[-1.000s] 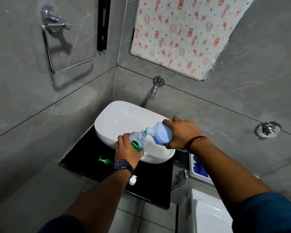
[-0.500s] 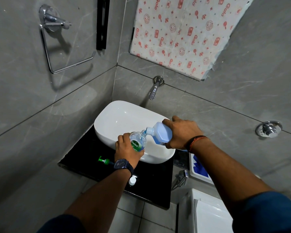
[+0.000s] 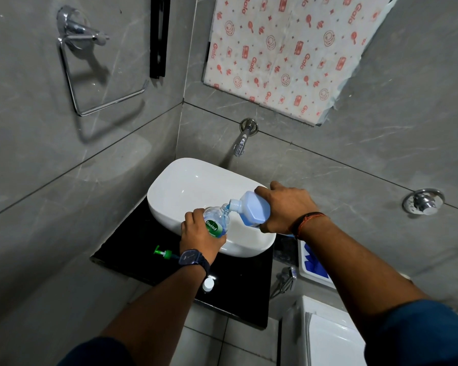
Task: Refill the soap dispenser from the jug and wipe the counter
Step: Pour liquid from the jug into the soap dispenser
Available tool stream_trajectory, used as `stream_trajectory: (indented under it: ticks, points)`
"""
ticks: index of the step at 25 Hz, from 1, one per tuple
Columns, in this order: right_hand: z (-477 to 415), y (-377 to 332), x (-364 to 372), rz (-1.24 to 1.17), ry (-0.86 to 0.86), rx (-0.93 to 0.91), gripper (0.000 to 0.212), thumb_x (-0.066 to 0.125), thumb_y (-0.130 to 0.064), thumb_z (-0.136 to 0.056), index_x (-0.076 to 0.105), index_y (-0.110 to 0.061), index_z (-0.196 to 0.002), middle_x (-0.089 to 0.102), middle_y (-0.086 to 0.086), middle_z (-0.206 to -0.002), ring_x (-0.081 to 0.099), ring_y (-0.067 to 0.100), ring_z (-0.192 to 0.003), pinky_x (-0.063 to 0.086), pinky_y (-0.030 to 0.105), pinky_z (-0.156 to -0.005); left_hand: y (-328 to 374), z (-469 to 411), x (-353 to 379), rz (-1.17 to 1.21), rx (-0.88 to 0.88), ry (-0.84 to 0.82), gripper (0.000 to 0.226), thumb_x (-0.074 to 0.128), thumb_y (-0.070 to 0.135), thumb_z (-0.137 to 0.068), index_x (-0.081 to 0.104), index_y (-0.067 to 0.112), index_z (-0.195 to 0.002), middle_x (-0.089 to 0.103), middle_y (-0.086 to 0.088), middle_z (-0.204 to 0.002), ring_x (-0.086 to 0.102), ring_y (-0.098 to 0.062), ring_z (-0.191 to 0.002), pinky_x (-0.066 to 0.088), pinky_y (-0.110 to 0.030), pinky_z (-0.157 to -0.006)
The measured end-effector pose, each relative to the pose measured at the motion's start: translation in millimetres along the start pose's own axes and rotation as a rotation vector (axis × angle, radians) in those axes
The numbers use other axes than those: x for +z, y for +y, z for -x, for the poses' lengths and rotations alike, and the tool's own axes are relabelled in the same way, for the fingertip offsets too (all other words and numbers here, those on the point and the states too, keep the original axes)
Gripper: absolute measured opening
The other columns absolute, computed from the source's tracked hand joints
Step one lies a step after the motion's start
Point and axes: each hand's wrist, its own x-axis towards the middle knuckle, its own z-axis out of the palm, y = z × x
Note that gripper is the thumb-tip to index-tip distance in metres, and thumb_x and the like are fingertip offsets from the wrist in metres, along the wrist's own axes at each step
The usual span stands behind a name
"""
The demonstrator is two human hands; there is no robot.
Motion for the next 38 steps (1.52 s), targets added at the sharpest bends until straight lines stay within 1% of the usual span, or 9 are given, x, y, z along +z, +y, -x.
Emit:
stream_trajectory:
  ticks: [3, 8, 13, 22, 29, 38]
  points:
    - [-0.5, 0.1, -0.7, -0.005, -0.003, -0.004, 0.07, 0.071, -0.056, -0.058, 0.045, -0.034, -0.119, 0.055, 0.002, -0.096, 0.06, 0.03, -0.077, 0.042, 0.03, -0.059, -0.4, -0.9, -0.1, -0.003, 0.005, 0.005, 0.077, 0.088, 0.025, -0.048, 0.049, 0.008, -0.112, 0.052, -0.015, -0.107, 0.053, -0.036, -0.095, 0.05, -0.044, -0.078]
    - [-1.0, -0.8, -1.5, -0.002, 0.003, -0.006, 0.07, 0.071, -0.055, -0.057, 0.045, -0.034, -0.118, 0.054, 0.002, -0.095, 0.06, 0.03, -0.076, 0.038, 0.029, -0.058, -1.0, -1.2, -0.5, -0.003, 0.003, 0.006, 0.077, 0.088, 0.025, -0.048, 0.049, 0.008, -0.112, 0.052, -0.015, -0.106, 0.053, -0.036, -0.094, 0.05, -0.044, -0.077]
    - [-1.0, -1.6, -1.5, -0.004, -0.003, -0.003, 0.07, 0.071, -0.056, -0.057, 0.045, -0.035, -0.118, 0.054, 0.001, -0.095, 0.06, 0.03, -0.076, 0.041, 0.03, -0.059, -0.9, -0.8, -1.9, -0.007, 0.002, -0.003, 0.076, 0.088, 0.025, -0.05, 0.049, 0.008, -0.112, 0.052, -0.015, -0.107, 0.053, -0.036, -0.096, 0.05, -0.044, -0.079]
    - [0.7, -4.0, -3.0, 0.004, 0.005, 0.003, 0.066, 0.071, -0.055, -0.055, 0.046, -0.035, -0.113, 0.05, -0.001, -0.09, 0.06, 0.031, -0.072, 0.033, 0.029, -0.056, -0.8, 0.8, -4.1, -0.018, -0.007, -0.012, 0.076, 0.087, 0.025, -0.05, 0.047, 0.009, -0.113, 0.05, -0.014, -0.108, 0.052, -0.035, -0.097, 0.052, -0.045, -0.078]
    - [1.4, -4.3, -5.4, 0.001, 0.011, 0.003, 0.066, 0.071, -0.055, -0.055, 0.046, -0.035, -0.113, 0.05, -0.001, -0.09, 0.06, 0.03, -0.073, 0.034, 0.029, -0.056, 0.5, 1.1, -5.3, -0.002, -0.003, -0.006, 0.076, 0.087, 0.025, -0.052, 0.048, 0.008, -0.115, 0.051, -0.015, -0.109, 0.052, -0.036, -0.098, 0.052, -0.045, -0.078]
    - [2.8, -5.3, -8.3, -0.002, 0.014, 0.0, 0.066, 0.071, -0.054, -0.056, 0.047, -0.034, -0.114, 0.053, 0.001, -0.092, 0.06, 0.031, -0.074, 0.038, 0.029, -0.058, 1.1, 1.7, -7.4, -0.005, 0.004, 0.0, 0.077, 0.087, 0.025, -0.052, 0.048, 0.008, -0.115, 0.051, -0.015, -0.109, 0.052, -0.036, -0.098, 0.051, -0.044, -0.077]
